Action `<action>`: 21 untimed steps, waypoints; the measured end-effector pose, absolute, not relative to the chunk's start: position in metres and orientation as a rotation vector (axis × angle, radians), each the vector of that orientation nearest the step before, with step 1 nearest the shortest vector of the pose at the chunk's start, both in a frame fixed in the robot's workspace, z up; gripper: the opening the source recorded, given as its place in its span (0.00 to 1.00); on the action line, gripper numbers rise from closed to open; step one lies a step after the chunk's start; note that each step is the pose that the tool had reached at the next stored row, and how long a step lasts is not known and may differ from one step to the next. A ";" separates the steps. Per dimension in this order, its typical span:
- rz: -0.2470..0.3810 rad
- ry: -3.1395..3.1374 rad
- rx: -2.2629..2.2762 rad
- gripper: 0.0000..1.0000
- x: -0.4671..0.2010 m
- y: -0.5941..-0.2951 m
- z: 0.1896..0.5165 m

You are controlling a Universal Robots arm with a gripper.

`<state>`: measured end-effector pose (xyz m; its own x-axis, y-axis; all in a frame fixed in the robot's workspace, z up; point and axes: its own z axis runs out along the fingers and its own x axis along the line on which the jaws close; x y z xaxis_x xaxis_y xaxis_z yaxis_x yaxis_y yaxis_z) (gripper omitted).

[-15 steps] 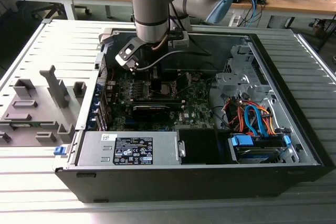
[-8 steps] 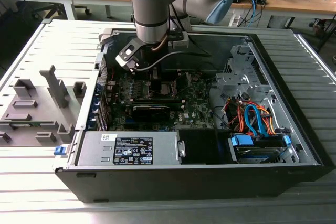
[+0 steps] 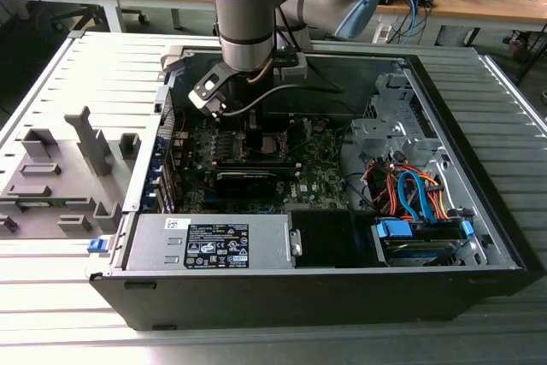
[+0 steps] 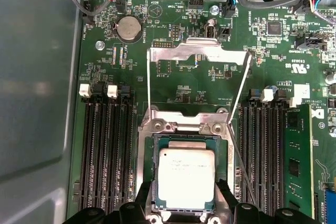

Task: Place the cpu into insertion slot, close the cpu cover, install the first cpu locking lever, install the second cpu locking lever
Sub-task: 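Place the cpu into insertion slot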

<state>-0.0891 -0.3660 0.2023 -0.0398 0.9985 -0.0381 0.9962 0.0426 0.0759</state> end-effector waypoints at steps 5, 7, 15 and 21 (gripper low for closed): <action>0.044 2.208 2.118 0.60 -0.089 -0.367 0.205; 0.046 2.207 2.118 0.60 -0.089 -0.367 0.210; 0.046 2.206 2.117 0.58 -0.089 -0.366 0.219; 0.034 2.212 2.122 0.33 -0.084 -0.367 0.219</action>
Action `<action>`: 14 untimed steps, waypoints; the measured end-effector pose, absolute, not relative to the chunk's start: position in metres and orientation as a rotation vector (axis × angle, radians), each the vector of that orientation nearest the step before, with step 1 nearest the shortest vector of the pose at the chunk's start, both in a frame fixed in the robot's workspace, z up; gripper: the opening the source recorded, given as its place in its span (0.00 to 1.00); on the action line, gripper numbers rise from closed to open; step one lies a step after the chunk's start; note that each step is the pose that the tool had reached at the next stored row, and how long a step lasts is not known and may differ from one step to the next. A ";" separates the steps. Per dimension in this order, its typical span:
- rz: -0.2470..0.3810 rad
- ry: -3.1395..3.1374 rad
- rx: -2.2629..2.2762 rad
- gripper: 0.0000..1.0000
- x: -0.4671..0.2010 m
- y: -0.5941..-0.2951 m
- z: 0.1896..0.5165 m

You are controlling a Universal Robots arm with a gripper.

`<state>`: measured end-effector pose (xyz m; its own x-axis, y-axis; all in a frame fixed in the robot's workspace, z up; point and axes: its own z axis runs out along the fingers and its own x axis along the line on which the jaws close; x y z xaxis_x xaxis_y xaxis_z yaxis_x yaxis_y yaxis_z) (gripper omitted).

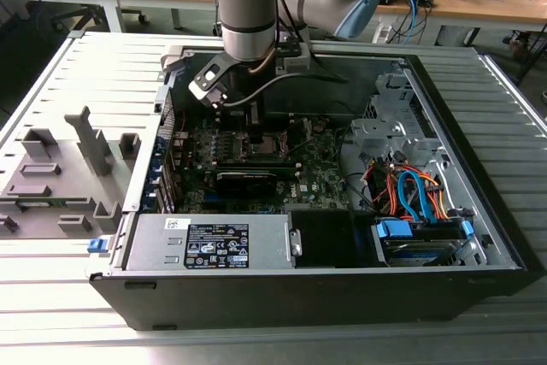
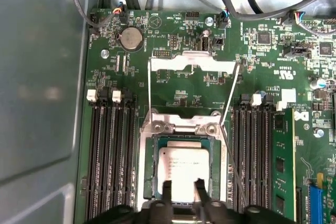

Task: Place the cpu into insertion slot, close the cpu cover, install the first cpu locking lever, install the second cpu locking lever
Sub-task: 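Place the cpu into insertion slot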

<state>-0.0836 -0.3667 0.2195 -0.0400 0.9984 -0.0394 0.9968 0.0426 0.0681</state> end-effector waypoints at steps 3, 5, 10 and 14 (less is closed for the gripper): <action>0.000 2.229 2.138 0.15 -0.070 -0.367 0.219; -0.018 2.238 2.146 0.11 -0.063 -0.367 0.219; -0.054 2.256 2.161 0.11 -0.044 -0.368 0.220; -0.057 2.258 2.163 0.11 -0.042 -0.367 0.221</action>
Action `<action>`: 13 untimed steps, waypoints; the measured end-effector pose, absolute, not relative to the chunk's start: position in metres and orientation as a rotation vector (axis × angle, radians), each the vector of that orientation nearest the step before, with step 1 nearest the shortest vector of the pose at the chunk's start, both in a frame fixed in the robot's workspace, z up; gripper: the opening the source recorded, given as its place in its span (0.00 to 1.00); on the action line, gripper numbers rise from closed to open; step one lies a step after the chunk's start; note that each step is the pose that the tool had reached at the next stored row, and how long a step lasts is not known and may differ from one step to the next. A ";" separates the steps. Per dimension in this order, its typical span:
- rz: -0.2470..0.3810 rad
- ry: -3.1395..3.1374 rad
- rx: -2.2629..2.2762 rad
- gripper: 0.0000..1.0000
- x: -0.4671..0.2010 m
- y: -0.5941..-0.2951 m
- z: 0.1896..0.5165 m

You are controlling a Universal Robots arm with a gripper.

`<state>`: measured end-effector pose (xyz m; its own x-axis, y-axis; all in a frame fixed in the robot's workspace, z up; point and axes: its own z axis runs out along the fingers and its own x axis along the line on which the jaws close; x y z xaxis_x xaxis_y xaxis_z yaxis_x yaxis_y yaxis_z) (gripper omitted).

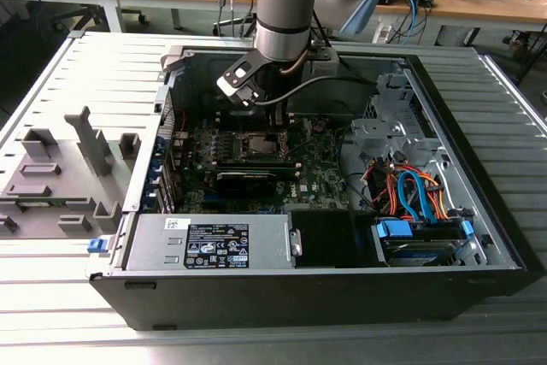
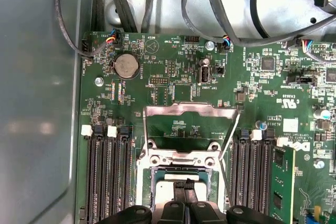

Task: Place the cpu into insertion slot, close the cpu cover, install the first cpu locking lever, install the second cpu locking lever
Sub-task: 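Place the cpu into insertion slot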

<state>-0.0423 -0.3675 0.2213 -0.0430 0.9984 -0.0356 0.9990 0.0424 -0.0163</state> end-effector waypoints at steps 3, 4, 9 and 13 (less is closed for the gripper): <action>-0.057 2.258 2.163 0.11 -0.042 -0.367 0.221; -0.057 2.258 2.163 0.11 -0.042 -0.367 0.221; -0.057 2.258 2.163 0.11 -0.042 -0.367 0.226; -0.057 2.258 2.163 0.11 -0.042 -0.367 0.236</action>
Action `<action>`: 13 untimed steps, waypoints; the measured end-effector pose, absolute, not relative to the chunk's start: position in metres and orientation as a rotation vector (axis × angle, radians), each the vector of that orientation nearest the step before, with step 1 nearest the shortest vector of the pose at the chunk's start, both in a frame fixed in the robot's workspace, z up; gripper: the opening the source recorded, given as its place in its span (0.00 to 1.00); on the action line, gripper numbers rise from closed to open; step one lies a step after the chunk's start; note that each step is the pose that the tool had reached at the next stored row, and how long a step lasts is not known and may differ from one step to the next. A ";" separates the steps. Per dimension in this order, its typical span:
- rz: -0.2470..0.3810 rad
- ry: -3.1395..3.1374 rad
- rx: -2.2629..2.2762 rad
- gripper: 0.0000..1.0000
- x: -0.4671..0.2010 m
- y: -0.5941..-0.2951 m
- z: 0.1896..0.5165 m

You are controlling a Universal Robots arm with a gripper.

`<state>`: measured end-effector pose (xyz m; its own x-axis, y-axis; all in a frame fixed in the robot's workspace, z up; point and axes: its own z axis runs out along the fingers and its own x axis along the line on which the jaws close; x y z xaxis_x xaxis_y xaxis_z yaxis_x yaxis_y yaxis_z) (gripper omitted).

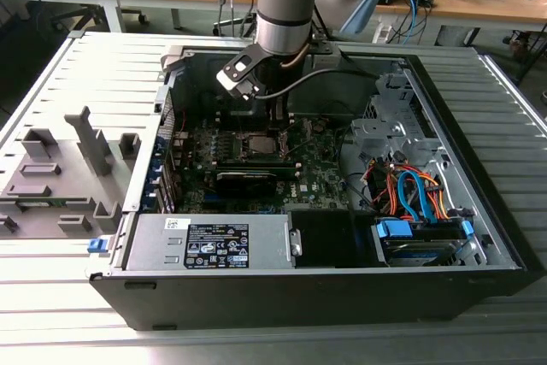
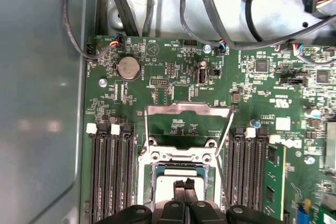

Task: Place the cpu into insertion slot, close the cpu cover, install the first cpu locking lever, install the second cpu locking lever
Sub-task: 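Place the cpu into insertion slot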

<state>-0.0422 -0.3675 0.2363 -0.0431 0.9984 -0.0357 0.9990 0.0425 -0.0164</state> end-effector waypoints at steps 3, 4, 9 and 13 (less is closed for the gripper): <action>-0.057 2.258 2.163 0.11 -0.042 -0.368 0.245; -0.057 2.258 2.163 0.11 -0.042 -0.368 0.247; -0.057 2.258 2.163 0.11 -0.042 -0.367 0.255; -0.055 2.259 2.164 0.11 -0.042 -0.367 0.257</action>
<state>-0.0422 -0.3675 0.2573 -0.0431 0.9985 -0.0336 0.9990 0.0426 -0.0162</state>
